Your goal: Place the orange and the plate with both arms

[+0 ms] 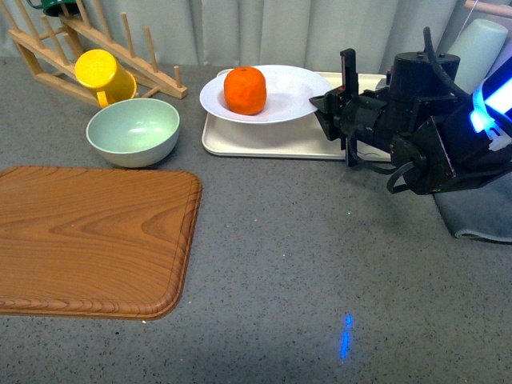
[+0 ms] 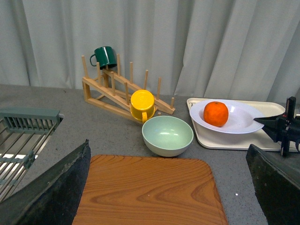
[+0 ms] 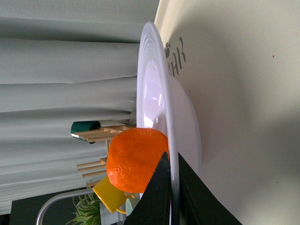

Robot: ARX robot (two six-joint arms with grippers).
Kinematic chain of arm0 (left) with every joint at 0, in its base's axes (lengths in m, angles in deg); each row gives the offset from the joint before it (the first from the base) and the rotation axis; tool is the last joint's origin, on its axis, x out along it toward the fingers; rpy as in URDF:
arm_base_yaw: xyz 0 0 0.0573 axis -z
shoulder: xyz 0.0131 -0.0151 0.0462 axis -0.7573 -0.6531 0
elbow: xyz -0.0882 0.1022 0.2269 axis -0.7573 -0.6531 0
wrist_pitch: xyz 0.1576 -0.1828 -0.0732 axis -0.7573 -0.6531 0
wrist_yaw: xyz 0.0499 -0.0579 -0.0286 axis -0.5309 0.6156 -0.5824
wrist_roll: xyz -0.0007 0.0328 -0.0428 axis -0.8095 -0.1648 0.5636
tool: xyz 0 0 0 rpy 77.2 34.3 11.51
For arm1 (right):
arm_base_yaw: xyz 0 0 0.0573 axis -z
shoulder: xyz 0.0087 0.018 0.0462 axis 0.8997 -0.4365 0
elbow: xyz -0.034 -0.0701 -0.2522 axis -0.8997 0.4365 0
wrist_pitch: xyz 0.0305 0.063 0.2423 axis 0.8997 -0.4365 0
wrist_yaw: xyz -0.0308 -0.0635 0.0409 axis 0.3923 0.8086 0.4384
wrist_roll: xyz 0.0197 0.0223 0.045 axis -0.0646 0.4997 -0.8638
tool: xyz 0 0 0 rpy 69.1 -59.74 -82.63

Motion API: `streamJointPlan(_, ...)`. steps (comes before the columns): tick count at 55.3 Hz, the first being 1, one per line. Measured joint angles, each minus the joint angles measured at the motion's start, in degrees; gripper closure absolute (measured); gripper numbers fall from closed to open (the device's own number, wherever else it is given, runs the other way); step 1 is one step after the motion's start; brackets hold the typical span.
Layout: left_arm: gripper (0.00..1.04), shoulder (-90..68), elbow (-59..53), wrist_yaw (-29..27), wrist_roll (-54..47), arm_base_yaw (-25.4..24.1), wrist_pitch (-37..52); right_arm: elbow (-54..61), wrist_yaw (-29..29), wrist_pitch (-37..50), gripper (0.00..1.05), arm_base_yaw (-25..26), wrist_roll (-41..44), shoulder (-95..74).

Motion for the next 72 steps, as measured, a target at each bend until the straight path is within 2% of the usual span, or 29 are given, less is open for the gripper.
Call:
streamJointPlan(9, 0.06, 0.0, 0.0, 0.0, 0.0, 0.0, 0.0, -2.0, -0.2, -4.7, 1.03, -0.4, 2.5, -0.2)
streamJointPlan(11, 0.06, 0.0, 0.0, 0.0, 0.0, 0.0, 0.0, -2.0, -0.3, -5.0, 0.99, -0.4, 3.0, -0.2)
streamJointPlan(27, 0.06, 0.0, 0.0, 0.0, 0.0, 0.0, 0.0, 6.2, -1.7, -5.9, 0.49, 1.1, 9.1, 6.0)
streamJointPlan(29, 0.06, 0.0, 0.0, 0.0, 0.0, 0.0, 0.0, 9.4, -1.2, -7.9, 0.4, 1.6, 12.8, 9.7)
streamJointPlan(35, 0.06, 0.0, 0.0, 0.0, 0.0, 0.0, 0.0, 15.4, 1.9, -11.5, 0.24, 2.1, 22.2, 17.5)
streamJointPlan(40, 0.06, 0.0, 0.0, 0.0, 0.0, 0.0, 0.0, 22.9, 6.4, -13.4, 0.08, 2.4, 35.3, 26.3)
streamJointPlan(52, 0.06, 0.0, 0.0, 0.0, 0.0, 0.0, 0.0, 43.3, 20.7, -10.8, 0.09, 2.7, 65.8, 45.1)
streamJointPlan(59, 0.06, 0.0, 0.0, 0.0, 0.0, 0.0, 0.0, 55.8, 25.7, -9.3, 0.09, 4.7, 78.2, 56.6)
streamJointPlan(64, 0.06, 0.0, 0.0, 0.0, 0.0, 0.0, 0.0, 62.9, 28.0, -9.9, 0.09, 7.1, 82.4, 64.6)
streamJointPlan(72, 0.06, 0.0, 0.0, 0.0, 0.0, 0.0, 0.0, 71.4, 25.0, -20.7, 0.09, 12.1, 81.6, 78.7)
